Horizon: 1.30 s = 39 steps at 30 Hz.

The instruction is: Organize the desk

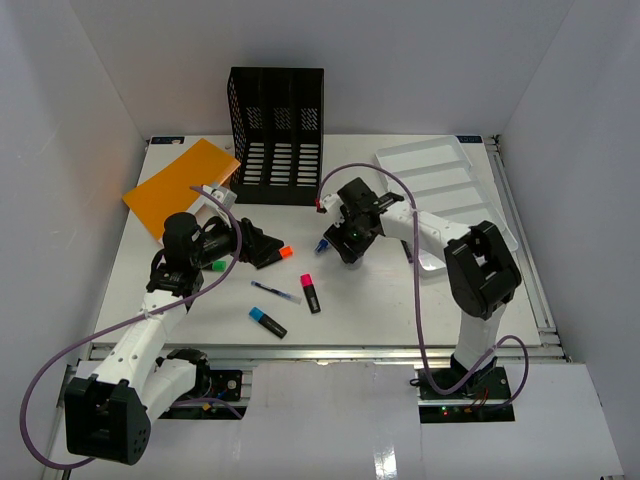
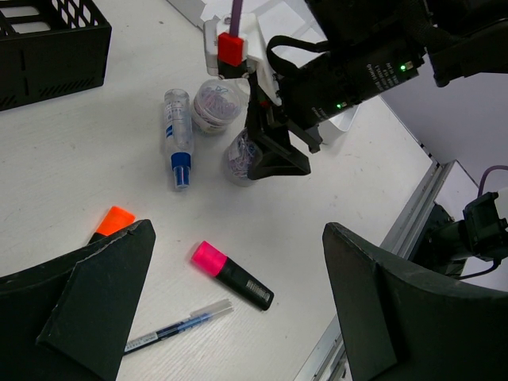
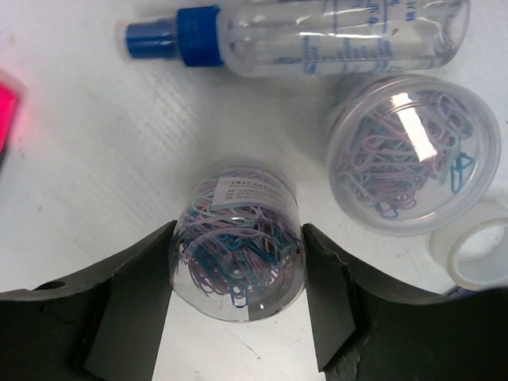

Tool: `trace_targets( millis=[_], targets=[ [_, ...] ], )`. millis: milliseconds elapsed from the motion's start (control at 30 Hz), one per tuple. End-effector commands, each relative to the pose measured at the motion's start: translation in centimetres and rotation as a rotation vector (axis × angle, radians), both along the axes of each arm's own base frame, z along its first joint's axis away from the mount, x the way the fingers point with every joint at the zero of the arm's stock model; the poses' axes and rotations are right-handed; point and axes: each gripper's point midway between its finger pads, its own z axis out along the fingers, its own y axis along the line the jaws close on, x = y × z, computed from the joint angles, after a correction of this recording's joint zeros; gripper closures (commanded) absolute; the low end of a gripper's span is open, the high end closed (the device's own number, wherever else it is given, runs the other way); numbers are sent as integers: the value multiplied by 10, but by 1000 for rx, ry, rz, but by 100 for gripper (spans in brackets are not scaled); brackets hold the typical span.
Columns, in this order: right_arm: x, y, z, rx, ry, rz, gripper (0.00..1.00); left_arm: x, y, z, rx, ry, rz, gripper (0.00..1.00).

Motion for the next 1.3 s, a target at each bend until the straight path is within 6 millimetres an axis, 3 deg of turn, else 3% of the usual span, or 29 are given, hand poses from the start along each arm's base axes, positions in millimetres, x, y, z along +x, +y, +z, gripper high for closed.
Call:
trace_targets(
  millis=[0, 100, 200, 267, 433, 667, 967, 1267],
  targets=[
    [-9, -4, 60, 94, -82, 124, 72, 0, -1, 13, 1, -43, -9, 2],
    [-9, -21, 82, 146, -94, 125, 77, -1, -1, 14, -1, -46, -10, 2],
    [0, -61, 108, 223, -117, 50, 79, -2, -1, 15, -3, -48, -12, 2],
    [2, -85, 115, 259, -112, 2, 80, -3, -2, 16, -5, -50, -16, 2],
    [0, -142, 103, 253, -84, -136, 80, -5, -3, 19, -12, -56, -24, 2],
    [1, -196, 65, 217, -4, -284, 79, -6, -3, 21, -18, -61, -29, 2],
    [10, -234, 35, 100, 30, -366, 77, -8, -4, 23, -18, -72, -29, 2],
    [21, -268, 33, -60, -54, -412, 72, -9, -4, 24, -19, -75, -34, 2]
  ],
)
